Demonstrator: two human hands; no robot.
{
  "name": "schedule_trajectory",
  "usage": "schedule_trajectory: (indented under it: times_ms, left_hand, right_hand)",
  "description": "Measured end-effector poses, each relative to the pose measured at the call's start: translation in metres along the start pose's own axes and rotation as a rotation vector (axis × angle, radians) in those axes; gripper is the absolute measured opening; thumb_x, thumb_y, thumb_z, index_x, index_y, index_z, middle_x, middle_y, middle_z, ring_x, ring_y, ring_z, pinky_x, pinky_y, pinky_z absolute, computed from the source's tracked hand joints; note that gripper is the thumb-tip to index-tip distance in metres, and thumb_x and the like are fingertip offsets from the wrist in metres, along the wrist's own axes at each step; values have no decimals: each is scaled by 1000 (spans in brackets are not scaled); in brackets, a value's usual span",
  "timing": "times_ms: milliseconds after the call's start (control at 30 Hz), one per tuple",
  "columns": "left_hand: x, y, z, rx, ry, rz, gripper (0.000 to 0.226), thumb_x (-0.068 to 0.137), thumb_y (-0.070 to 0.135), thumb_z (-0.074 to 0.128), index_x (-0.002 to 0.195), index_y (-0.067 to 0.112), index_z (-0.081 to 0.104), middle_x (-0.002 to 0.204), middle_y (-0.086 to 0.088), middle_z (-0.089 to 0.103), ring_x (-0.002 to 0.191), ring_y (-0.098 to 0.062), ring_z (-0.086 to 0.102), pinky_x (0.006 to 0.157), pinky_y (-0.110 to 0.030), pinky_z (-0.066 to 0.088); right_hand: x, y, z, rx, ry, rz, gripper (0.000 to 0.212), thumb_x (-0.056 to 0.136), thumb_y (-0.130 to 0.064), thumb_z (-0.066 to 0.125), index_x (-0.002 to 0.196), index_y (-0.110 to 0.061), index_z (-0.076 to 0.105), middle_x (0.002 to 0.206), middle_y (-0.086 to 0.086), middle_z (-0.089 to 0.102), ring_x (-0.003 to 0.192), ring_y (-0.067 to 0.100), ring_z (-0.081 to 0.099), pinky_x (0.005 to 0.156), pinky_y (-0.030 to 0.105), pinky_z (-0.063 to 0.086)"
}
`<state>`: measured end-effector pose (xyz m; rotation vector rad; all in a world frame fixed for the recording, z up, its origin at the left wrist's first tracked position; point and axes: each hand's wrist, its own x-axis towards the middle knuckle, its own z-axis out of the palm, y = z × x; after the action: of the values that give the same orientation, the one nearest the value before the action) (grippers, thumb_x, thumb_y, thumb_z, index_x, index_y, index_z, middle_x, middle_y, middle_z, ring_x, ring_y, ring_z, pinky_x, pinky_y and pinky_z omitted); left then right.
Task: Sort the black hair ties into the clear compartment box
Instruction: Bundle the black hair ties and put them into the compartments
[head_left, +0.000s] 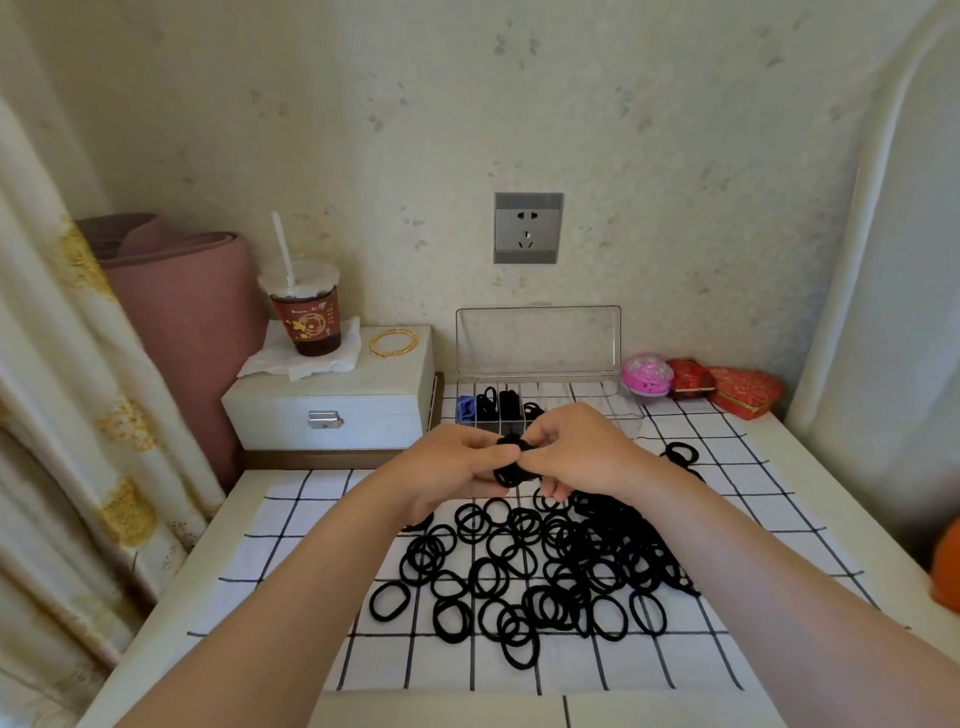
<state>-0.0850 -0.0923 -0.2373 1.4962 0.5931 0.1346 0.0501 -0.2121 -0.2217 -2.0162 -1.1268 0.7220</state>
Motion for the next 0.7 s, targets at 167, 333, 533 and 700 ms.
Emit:
schedule_trajectory:
  times_ms: [167,333,533,700]
  left_hand:
    - [1,1,-3,42,-5,9,24,95,17,64,115,4,69,102,-10,75,94,-16,72,91,-31,57]
    - [1,2,-3,46,8,37,27,95,19,64,116,4,69,108,-17,72,91,-16,70,84,-27,59]
    - [2,3,-5,34,56,19,32,86,27,75,108,4,69,95,-12,76,92,-18,74,89,-34,58]
    - [3,1,-7,27,143,4,28,85,27,76,104,8,73,91,-5,76,81,-11,72,75,-23,58]
  right_hand:
    - [-2,6,-10,245,-151,47,23,89,-16,72,109,-6,68,90,12,69,68,19,68,60,31,56]
    - [-3,7,-13,347,-90,82,34,82,-24,81,109,-10,65,95,8,68,71,19,67,58,32,56]
    - [0,12,-6,476,-204,79,31,86,-23,76,113,-8,71,102,12,72,84,20,70,75,39,61]
    - [4,16,-1,510,-188,83,23,85,-19,76,106,-8,73,97,15,74,84,21,73,79,39,60]
